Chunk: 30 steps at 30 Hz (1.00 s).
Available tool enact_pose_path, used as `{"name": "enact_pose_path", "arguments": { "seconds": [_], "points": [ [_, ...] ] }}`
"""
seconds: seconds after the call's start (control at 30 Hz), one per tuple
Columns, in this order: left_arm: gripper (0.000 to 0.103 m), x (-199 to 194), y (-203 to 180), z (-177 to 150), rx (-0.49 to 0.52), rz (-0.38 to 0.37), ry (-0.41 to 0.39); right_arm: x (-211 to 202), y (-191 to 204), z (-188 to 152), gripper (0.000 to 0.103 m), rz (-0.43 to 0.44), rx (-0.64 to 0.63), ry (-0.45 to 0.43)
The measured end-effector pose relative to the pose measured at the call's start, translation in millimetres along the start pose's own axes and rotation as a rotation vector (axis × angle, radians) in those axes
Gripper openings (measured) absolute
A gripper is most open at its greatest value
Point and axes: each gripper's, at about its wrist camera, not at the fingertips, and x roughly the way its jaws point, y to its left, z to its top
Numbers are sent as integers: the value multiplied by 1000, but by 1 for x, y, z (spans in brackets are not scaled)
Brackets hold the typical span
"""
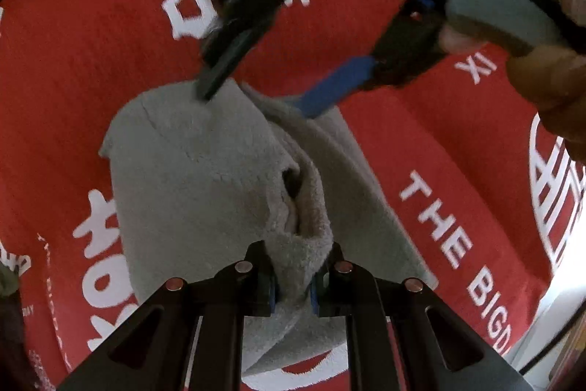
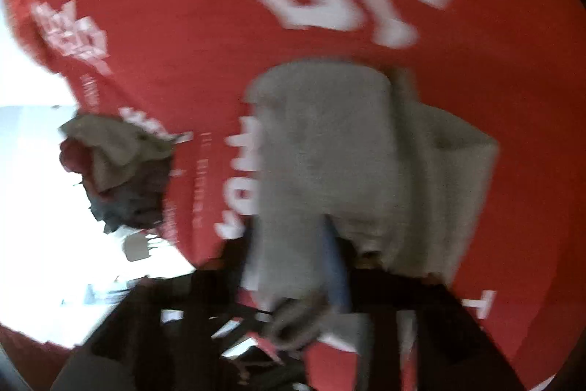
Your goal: Fold small clothes
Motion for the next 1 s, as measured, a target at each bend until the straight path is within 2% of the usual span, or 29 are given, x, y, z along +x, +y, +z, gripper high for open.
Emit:
{"name": "enact_pose_path", "arguments": {
  "seconds": [0.13, 0.23, 0.37, 0.43, 0.53, 0.6, 0.63, 0.7, 0.73, 0.83, 0.93, 1.0],
  "points": [
    [13, 0, -2, -1, -29, -12, 20, 8, -41, 0, 73, 21, 74, 28],
    [13, -7, 10, 3, -94, -57, 24, 25, -60, -2, 73, 112, 141, 78],
    [13, -12, 21, 5, -131, -93, 22, 40, -75, -11, 73, 150, 195, 124],
    [13, -13, 21, 4, -123, -110, 28, 44, -78, -14, 73, 201, 209, 115],
    [13, -12, 17, 3, -94, -117, 32, 46, -79, -2, 70, 273, 217, 52],
    [13, -14, 12, 5, -70, -110, 32, 58, -80, 10, 41, 266, 238, 39],
    [13, -16, 11, 7, -65, -108, 28, 63, -78, 16, 14, 213, 230, 44],
    [13, -23, 9, 10, -70, -124, 20, 56, -63, 19, 13, 172, 150, 21],
    [13, -26, 8, 12, -72, -132, 15, 44, -47, 17, 13, 173, 66, -9],
    [13, -30, -5, 14, -52, -155, 6, 15, -23, 3, 13, 195, -30, -60],
    [13, -15, -23, 14, -46, -178, 33, -1, -31, -9, 13, 154, -27, -88],
    [13, 2, -35, 12, -45, -186, 62, 1, -55, -15, 13, 99, 35, -90]
  ]
}}
